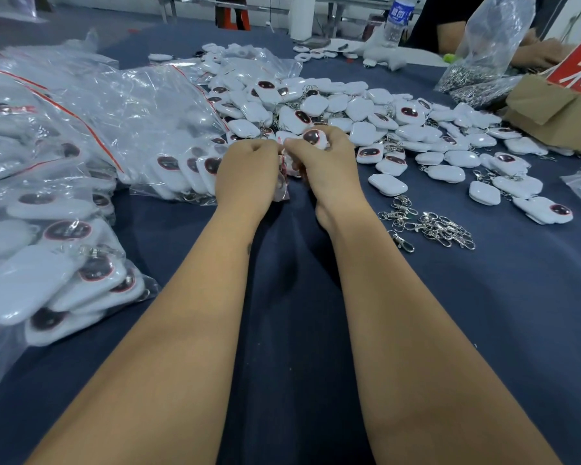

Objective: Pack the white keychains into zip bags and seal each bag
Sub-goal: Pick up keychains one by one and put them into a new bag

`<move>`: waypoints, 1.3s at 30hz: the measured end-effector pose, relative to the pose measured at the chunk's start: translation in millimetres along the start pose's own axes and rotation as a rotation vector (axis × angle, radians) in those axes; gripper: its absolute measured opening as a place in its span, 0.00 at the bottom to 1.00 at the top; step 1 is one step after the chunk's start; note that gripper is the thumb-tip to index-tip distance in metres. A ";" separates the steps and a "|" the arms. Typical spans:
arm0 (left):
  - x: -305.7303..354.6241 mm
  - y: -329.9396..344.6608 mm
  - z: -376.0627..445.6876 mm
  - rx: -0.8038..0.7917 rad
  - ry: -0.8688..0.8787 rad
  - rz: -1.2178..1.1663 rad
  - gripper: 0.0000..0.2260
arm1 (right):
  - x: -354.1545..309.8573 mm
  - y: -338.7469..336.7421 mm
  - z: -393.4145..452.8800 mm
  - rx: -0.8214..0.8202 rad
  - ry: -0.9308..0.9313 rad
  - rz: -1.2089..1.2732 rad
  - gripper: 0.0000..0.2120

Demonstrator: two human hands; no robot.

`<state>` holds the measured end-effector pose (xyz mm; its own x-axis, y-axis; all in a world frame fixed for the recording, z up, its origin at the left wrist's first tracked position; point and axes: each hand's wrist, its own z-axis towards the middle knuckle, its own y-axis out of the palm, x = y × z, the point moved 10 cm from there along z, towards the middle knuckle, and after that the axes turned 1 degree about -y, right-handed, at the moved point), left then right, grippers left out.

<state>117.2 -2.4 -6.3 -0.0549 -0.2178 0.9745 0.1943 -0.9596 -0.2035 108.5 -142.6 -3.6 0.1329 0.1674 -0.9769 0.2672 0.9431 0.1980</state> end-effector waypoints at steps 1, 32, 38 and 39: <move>0.2 0.1 -0.1 0.001 -0.002 -0.002 0.12 | -0.6 2.1 -0.4 -0.026 -0.009 -0.014 0.10; -2.9 -1.9 6.5 0.045 0.003 -0.024 0.13 | 3.8 3.1 2.7 -0.075 0.004 -0.080 0.20; 0.1 1.6 3.4 -0.005 0.036 -0.005 0.14 | 2.3 7.7 3.0 -0.128 0.012 -0.123 0.18; 0.7 2.0 2.8 -0.010 0.043 0.004 0.14 | 3.4 7.2 4.1 -0.124 0.020 -0.136 0.18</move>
<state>120.3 -4.0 -5.7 -0.0958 -0.2288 0.9687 0.1848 -0.9604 -0.2086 114.8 -136.5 -5.1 0.0845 0.0406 -0.9956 0.1612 0.9854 0.0539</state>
